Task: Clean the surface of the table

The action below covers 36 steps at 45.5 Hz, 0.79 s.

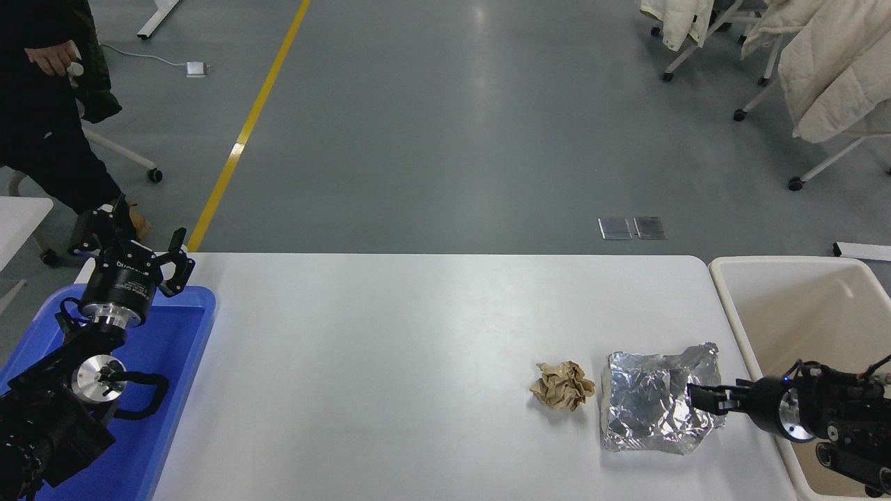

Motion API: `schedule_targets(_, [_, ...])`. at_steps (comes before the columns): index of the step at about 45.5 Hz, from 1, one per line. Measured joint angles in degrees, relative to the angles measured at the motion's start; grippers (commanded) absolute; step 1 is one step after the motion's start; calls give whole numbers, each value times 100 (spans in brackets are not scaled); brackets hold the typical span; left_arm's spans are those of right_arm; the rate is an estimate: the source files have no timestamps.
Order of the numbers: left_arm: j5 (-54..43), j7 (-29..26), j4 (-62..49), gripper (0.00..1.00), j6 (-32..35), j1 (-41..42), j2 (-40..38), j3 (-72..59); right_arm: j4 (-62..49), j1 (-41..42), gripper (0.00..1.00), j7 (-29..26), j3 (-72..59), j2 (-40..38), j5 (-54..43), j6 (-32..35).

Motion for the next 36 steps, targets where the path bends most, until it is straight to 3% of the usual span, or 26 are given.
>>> schedule_targets(22, [0,0,-3,100,0,-3,0,1,-244,62,0,37,62,106,419,680])
schedule_targets(36, [0,0,-1,100,0,-4,0,1,-204,391,0,271,0,-287,682,972])
